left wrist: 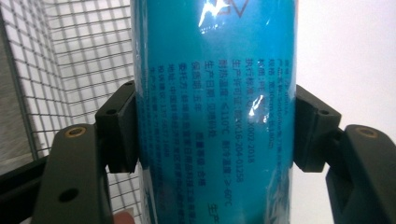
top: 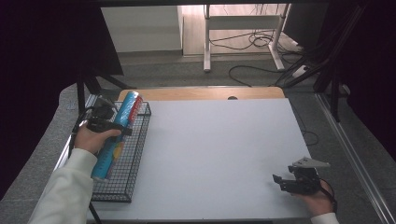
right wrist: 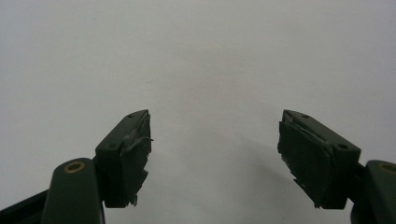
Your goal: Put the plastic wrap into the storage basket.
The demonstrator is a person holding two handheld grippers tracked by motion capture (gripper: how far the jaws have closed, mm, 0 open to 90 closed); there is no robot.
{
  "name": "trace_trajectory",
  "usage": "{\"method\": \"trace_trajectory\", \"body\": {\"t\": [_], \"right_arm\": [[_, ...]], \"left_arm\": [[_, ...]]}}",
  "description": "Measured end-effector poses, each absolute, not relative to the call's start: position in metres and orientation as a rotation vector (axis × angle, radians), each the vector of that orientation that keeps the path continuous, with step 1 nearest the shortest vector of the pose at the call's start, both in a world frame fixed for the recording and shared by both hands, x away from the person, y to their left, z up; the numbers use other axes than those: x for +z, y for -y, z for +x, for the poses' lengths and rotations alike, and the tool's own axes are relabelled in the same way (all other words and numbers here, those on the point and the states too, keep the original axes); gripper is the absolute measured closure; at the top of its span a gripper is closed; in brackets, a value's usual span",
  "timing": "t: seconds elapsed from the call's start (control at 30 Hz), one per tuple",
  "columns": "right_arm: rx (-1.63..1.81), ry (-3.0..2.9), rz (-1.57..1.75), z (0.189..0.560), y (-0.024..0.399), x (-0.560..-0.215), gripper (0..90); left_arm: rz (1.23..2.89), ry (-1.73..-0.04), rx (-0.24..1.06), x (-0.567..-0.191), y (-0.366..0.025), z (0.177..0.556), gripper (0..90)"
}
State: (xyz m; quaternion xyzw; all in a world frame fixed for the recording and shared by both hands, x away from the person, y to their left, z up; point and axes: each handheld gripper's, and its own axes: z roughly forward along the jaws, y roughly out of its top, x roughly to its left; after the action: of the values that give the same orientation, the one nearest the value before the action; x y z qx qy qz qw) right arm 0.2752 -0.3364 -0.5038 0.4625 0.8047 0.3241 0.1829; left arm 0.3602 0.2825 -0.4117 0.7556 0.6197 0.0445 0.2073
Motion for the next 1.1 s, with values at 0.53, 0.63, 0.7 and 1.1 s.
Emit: {"method": "trace_trajectory", "body": {"t": [0.53, 0.63, 0.7, 1.1], "right_arm": [[0.903, -2.275, 1.302, 0.275, 0.336, -0.504, 25.0], [0.901, -2.274, 1.302, 0.275, 0.336, -0.505, 24.9], [0.898, -2.276, 1.301, 0.275, 0.336, -0.505, 24.8], [0.901, -2.274, 1.298, 0.274, 0.337, -0.505, 24.5]], "left_arm": [[2.103, -1.877, 0.105, -0.463, -0.275, 0.375, 31.7], [2.112, -1.899, 0.102, -0.472, -0.274, 0.376, 31.7], [2.128, -1.912, 0.105, -0.477, -0.273, 0.377, 31.6], [2.05, -1.854, 0.258, -0.458, -0.266, 0.364, 16.1]]}}
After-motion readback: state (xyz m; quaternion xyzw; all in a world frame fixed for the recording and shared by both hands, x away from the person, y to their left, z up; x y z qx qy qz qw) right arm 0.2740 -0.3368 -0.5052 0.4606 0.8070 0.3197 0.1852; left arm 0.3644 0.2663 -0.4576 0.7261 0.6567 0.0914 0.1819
